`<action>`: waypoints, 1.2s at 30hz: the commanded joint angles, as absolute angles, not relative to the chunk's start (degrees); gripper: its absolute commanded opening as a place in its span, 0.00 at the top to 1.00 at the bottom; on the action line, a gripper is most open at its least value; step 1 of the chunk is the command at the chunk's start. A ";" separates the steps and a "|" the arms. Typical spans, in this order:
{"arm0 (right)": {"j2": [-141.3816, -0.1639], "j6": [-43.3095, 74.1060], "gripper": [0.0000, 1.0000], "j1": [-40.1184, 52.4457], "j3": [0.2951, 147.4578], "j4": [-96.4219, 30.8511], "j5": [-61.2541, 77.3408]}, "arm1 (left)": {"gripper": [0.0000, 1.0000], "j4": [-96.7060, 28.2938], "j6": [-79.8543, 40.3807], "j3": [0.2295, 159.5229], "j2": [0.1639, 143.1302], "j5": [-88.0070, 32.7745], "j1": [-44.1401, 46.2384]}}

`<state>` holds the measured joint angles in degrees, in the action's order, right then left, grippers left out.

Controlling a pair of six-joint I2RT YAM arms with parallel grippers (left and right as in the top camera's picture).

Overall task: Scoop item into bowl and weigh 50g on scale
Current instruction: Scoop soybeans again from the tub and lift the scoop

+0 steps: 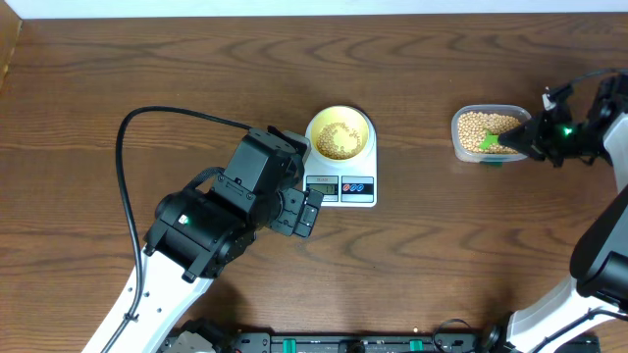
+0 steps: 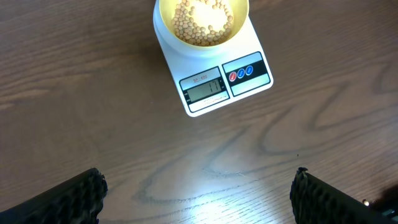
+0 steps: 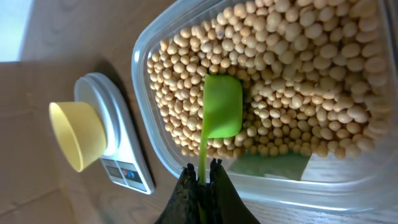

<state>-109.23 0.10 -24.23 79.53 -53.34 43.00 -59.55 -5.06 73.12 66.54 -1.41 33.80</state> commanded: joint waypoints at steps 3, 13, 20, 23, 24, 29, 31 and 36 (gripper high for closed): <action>-108.88 -1.41 0.99 -27.62 76.40 -50.46 53.76 | 0.03 -59.53 -4.54 74.13 66.65 -1.72 33.71; -108.88 -1.41 0.99 -31.59 71.16 -44.88 65.41 | 0.03 -59.53 -4.54 74.13 66.65 -1.72 33.71; -108.88 -1.43 0.99 -31.97 70.26 -44.16 72.29 | 0.03 -59.53 -4.54 74.13 66.65 -1.72 33.71; -108.88 -1.39 0.99 -31.97 70.28 -43.81 75.92 | 0.03 -59.51 -4.54 74.13 66.65 -1.72 33.71; -108.88 -1.41 0.99 -31.97 70.28 -43.81 77.06 | 0.03 -59.53 -4.54 74.13 66.65 -1.72 33.71; -108.88 -1.39 0.99 -31.94 70.26 -43.90 83.29 | 0.03 -59.53 -4.54 74.13 66.65 -1.72 33.71; -108.88 -1.37 0.99 -31.94 70.26 -43.92 84.90 | 0.03 -59.53 -4.54 74.13 66.65 -1.72 33.71; -108.88 -1.30 0.99 -31.55 70.28 -44.18 89.45 | 0.03 -59.53 -4.54 74.13 66.65 -1.72 33.71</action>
<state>-109.25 -0.51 -31.59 70.63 -44.03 83.07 -59.55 -5.06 73.12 66.54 -1.41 33.80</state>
